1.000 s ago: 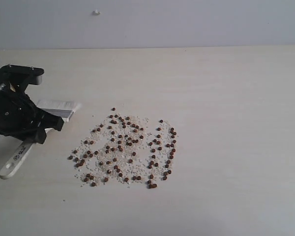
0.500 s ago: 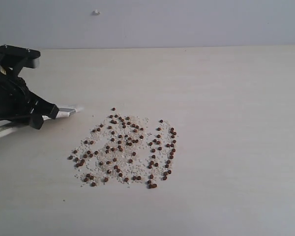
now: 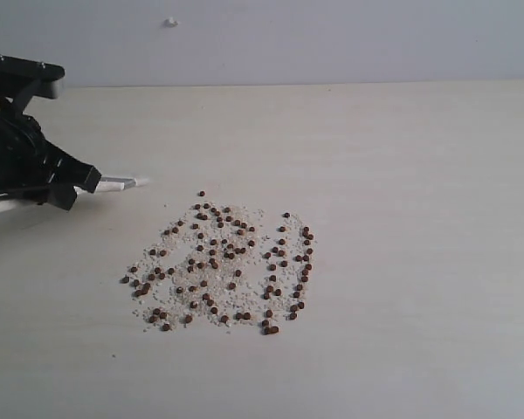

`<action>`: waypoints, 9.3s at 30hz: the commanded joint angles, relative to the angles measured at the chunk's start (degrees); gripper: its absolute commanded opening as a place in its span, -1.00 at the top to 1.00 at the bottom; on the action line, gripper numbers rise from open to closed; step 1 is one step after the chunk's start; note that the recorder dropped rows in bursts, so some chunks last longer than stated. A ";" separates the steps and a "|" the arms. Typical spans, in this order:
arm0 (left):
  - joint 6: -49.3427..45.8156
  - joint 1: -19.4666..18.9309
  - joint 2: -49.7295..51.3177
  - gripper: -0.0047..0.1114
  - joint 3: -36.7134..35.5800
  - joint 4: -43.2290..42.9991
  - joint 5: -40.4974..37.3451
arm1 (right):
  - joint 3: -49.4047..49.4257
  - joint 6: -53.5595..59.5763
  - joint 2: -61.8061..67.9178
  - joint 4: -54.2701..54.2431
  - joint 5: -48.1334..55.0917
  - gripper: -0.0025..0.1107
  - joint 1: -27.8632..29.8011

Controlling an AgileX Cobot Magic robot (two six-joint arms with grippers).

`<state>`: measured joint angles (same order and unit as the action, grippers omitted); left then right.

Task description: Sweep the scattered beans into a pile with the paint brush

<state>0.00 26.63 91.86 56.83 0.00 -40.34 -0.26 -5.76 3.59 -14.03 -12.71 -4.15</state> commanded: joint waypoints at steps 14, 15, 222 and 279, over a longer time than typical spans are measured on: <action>-5.78 0.15 -4.00 0.92 4.65 5.98 -3.29 | -26.62 -20.43 59.18 66.26 -37.67 0.96 -0.22; -6.86 0.28 -4.00 0.92 4.65 6.90 -3.70 | -28.70 -18.39 63.84 68.13 -40.21 0.96 -0.22; -103.06 -15.67 15.68 0.91 20.74 99.40 -29.62 | -85.38 -79.40 121.15 99.27 -57.26 0.96 -14.58; -98.35 -8.32 15.68 0.92 20.64 89.73 -29.62 | -85.50 -71.96 118.41 97.09 -57.26 0.38 -14.58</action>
<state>-98.22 18.18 107.64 77.62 88.19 -69.64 -85.33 -77.64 122.54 84.02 -69.93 -18.64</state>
